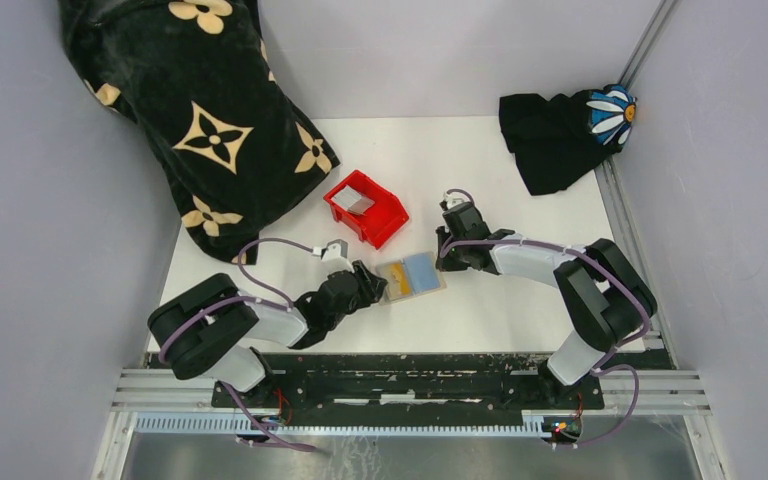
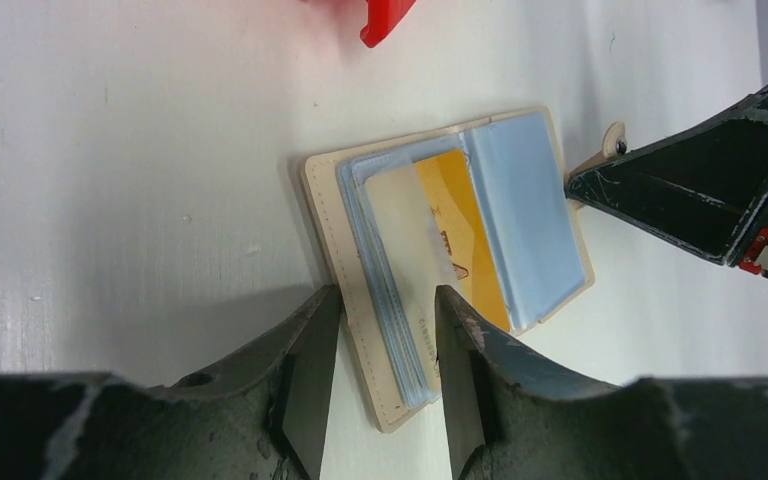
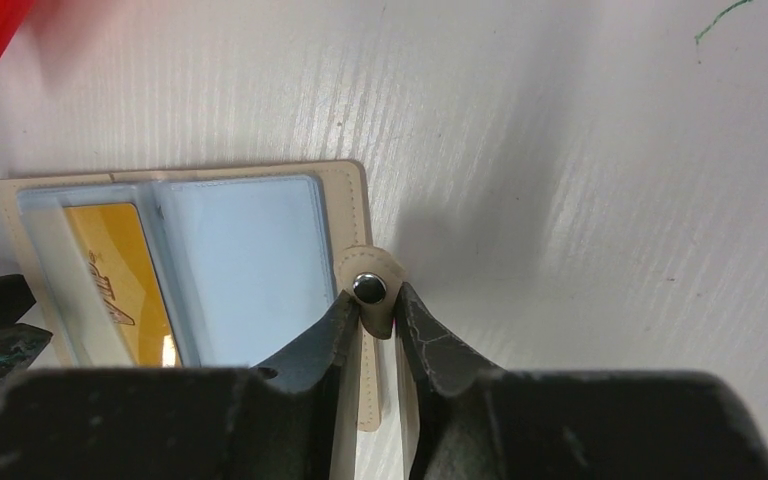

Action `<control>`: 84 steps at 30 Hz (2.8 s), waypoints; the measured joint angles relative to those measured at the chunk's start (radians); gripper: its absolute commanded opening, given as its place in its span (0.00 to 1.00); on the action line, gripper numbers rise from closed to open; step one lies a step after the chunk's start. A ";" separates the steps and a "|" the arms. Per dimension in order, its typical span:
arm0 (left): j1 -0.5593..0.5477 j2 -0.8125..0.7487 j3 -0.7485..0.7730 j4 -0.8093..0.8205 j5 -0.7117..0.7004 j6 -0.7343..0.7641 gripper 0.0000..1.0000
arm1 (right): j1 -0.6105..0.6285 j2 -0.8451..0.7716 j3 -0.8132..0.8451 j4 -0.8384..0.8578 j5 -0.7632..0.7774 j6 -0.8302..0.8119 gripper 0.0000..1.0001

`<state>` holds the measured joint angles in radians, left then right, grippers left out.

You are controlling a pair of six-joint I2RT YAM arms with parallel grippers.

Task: Put the credit cards into the card holder
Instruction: Close the card holder at the center of the board.

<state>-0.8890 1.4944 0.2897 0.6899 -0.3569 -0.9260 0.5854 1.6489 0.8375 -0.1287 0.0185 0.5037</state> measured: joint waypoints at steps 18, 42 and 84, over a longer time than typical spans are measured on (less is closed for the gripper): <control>0.001 -0.074 -0.026 0.028 0.030 -0.015 0.49 | -0.006 0.016 0.000 0.037 -0.023 0.014 0.20; -0.001 -0.032 0.078 -0.190 -0.002 -0.020 0.51 | -0.008 0.016 0.000 0.038 -0.039 0.015 0.21; -0.056 -0.036 0.201 -0.134 -0.027 -0.018 0.51 | 0.079 0.058 -0.005 0.160 -0.045 0.054 0.21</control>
<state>-0.9447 1.4582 0.4911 0.5564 -0.3843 -0.9436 0.6647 1.7065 0.8322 0.0311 -0.0265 0.5575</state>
